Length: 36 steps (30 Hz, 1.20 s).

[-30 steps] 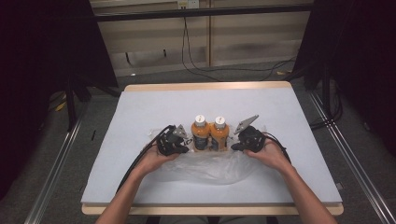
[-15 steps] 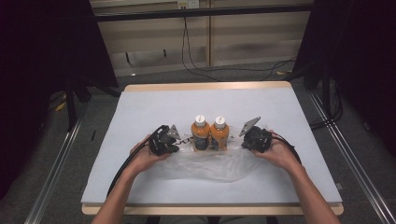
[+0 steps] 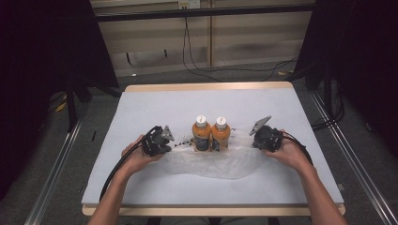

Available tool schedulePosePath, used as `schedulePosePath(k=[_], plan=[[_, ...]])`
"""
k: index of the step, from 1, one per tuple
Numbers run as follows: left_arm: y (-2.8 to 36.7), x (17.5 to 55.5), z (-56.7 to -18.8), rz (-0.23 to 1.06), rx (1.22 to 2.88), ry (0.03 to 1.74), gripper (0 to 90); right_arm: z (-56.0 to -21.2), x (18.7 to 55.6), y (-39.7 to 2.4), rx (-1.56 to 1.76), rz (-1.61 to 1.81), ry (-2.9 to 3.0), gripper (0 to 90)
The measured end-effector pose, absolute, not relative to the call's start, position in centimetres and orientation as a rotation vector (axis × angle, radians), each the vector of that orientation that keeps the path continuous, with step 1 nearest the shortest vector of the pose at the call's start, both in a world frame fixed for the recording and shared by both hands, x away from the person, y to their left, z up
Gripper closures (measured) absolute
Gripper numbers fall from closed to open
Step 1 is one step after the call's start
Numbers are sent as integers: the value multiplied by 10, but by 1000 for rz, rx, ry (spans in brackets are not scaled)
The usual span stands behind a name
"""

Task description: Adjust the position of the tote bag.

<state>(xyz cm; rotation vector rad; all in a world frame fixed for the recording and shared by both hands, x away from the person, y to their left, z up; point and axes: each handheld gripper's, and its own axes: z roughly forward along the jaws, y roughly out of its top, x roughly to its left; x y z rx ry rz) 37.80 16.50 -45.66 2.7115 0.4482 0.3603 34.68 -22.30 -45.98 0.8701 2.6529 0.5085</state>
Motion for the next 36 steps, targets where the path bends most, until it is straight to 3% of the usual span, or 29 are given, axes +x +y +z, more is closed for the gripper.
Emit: schedulePosePath(k=[8,36], plan=[[181,385,-459,298,2649,500,900,-459,349,-237,928,529,2654,900],[197,387,-462,338,2601,581,900,-460,343,-272,1009,544,2620,900]])
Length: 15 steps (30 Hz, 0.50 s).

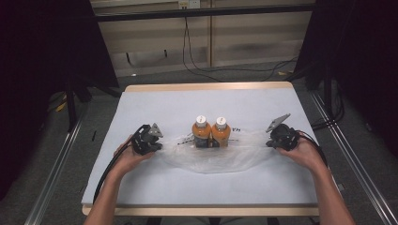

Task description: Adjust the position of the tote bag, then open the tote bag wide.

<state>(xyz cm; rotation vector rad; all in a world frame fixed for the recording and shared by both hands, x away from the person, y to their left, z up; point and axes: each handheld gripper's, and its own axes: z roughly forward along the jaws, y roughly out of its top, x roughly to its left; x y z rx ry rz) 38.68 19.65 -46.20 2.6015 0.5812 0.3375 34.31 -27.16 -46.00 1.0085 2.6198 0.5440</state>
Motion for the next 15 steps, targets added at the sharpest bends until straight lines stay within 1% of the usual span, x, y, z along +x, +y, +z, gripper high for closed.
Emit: schedulePosePath(k=[8,15], plan=[[204,393,-462,255,2558,618,900,-460,341,-272,1029,574,2607,900],[207,395,-462,205,2480,628,900,-452,344,-276,1020,834,2580,900]])
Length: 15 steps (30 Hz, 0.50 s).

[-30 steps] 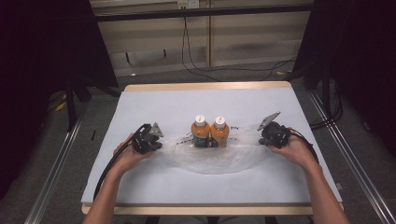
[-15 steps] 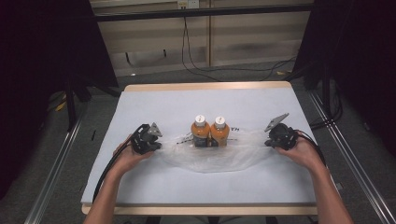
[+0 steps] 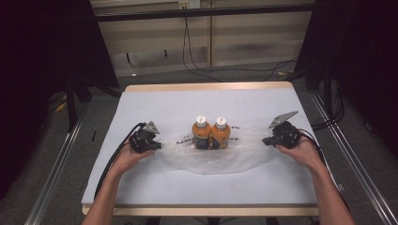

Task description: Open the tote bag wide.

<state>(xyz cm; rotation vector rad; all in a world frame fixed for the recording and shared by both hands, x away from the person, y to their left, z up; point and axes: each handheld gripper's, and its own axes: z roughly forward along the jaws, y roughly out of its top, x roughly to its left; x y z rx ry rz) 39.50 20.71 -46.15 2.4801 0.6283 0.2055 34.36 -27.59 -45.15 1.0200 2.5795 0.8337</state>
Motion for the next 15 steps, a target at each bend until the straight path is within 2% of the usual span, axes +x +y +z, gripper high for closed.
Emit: schedulePosePath(k=[12,15], plan=[[210,383,-440,196,2313,625,900,-437,336,-270,1018,1032,2516,900],[208,377,-430,246,2325,594,900,-432,334,-268,996,1083,2500,900]])
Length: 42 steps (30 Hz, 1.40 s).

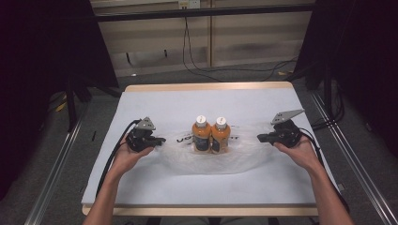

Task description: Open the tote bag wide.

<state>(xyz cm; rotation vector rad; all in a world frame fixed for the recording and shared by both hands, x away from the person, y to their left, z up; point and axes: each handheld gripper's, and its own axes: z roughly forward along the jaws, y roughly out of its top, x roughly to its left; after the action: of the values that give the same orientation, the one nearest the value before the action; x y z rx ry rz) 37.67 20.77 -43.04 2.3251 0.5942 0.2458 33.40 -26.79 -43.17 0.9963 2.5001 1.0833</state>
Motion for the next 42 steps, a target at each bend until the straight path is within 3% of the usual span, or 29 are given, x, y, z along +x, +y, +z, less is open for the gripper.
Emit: schedulePosePath(k=[9,20,28,42], plan=[[212,370,-410,241,2196,560,900,-421,333,-257,964,1220,2486,900],[181,359,-400,153,2150,454,900,-417,337,-239,935,1307,2478,900],[144,354,-414,37,2145,398,900,-419,342,-218,906,1277,2512,900],[94,351,-438,-8,2171,357,900,-433,360,-190,918,1222,2560,900]])
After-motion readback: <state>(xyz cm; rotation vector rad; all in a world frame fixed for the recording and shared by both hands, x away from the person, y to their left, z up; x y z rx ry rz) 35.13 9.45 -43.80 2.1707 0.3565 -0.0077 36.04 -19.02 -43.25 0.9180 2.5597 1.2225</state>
